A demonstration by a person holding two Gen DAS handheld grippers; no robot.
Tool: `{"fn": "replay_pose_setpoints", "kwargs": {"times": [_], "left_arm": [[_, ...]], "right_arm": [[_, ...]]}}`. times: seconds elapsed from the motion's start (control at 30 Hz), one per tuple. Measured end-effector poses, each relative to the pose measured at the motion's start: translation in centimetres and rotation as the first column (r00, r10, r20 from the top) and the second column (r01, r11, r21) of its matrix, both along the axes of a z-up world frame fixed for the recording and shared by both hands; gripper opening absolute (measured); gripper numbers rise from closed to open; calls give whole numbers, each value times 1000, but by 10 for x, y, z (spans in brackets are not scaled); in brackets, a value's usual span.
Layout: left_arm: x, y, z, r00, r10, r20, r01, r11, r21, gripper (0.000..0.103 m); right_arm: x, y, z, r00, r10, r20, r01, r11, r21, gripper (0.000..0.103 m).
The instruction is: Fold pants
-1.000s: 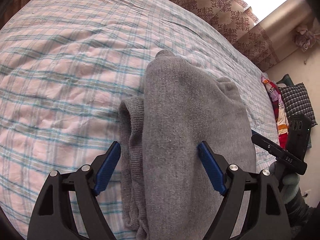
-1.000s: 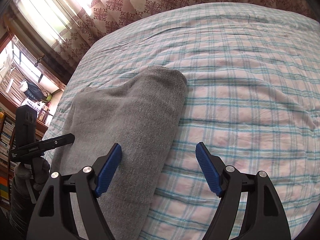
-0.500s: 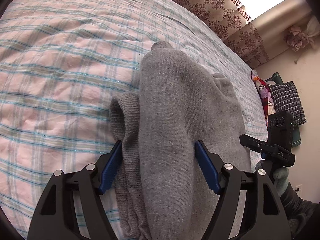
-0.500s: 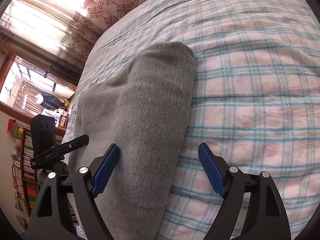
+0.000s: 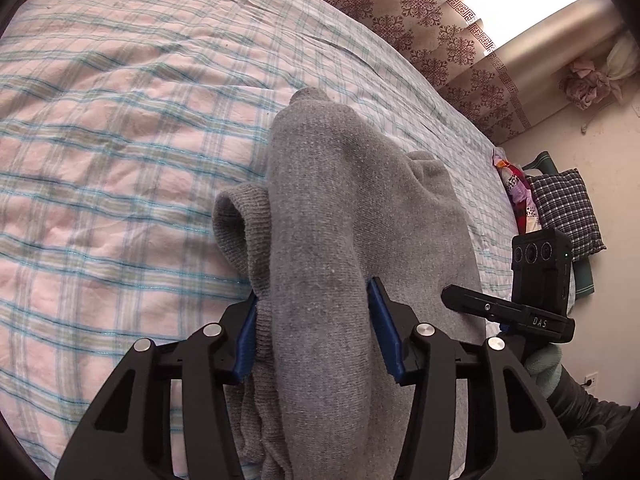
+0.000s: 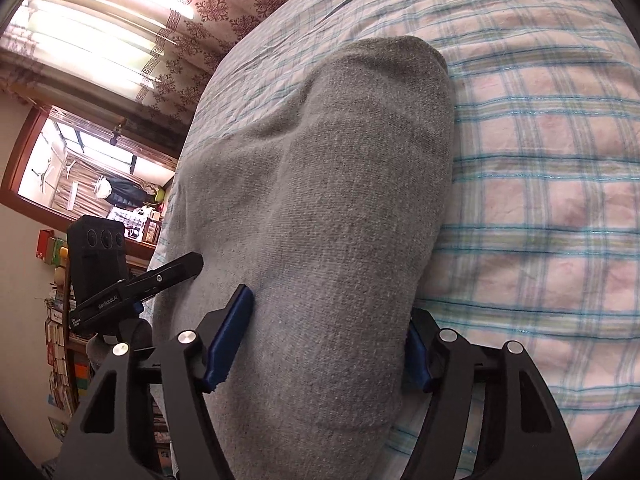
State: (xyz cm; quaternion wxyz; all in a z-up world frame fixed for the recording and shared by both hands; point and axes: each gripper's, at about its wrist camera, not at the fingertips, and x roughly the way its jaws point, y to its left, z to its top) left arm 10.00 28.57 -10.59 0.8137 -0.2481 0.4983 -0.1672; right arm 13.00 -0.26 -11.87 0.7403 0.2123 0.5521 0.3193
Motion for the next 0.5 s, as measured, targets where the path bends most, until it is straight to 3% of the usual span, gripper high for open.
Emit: {"fn": "replay_pose_setpoints", "kwargs": {"times": [0.07,0.17,0.5], "left_arm": [[-2,2,3,1000,6,9,-6,1000,-20,43],[-5,5,8,1000,12,24,-11,998,-56,37],[-12,-12,40,997,7,78,-2,998,-61,35]], "right_arm": [[0,4,5,999,19,27,-18,1000,-7,47],[1,5,17,997,43,71,-42,999,-22,41],[2,-13,57,982,64,176,-59,998,-33,37]]}}
